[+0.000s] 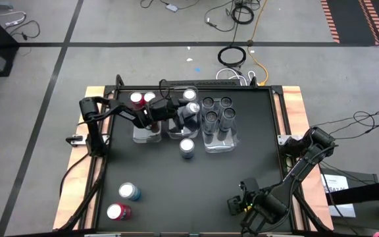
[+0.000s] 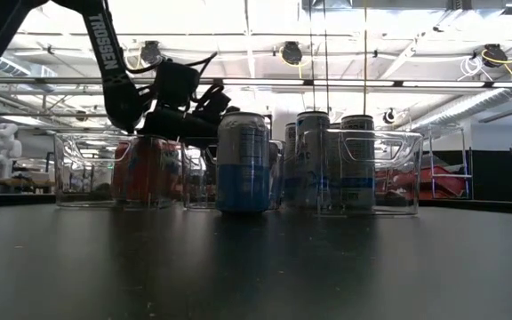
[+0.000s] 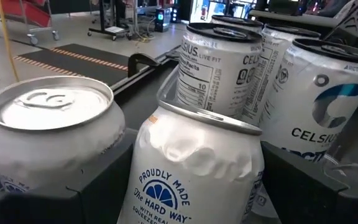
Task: Sort soda cans
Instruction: Put the blue and white soda can into the middle transparent bin
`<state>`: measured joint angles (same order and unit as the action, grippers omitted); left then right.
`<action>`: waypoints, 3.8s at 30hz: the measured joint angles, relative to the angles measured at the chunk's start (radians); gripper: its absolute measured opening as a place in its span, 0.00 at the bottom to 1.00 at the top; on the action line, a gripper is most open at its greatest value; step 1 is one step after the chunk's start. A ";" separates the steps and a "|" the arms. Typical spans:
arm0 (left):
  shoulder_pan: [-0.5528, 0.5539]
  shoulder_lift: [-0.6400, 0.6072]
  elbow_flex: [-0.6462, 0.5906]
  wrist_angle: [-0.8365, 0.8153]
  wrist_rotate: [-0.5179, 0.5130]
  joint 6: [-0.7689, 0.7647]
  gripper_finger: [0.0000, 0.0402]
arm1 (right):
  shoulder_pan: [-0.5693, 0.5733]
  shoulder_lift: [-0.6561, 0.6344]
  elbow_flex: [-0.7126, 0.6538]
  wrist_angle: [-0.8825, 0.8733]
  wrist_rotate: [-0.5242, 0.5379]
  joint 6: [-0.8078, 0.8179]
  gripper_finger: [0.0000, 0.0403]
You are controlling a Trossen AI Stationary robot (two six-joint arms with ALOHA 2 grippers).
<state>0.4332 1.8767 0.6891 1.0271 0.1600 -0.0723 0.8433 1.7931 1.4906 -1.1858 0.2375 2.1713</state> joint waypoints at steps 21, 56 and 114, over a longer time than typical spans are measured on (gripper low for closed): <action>-0.005 0.000 0.002 -0.019 -0.056 0.000 0.82 | 0.000 0.000 0.000 -0.002 0.003 -0.011 0.63; -0.008 -0.003 0.002 0.026 -0.060 -0.151 0.94 | 0.000 0.000 0.000 0.009 0.002 -0.003 0.63; -0.011 -0.549 0.001 -0.833 -0.060 0.027 0.94 | 0.000 0.000 0.000 -0.005 0.058 -0.075 0.63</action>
<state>0.4221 1.3280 0.6899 0.1945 0.1002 -0.0448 0.8433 1.7931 1.4910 -1.1913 0.2955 2.0966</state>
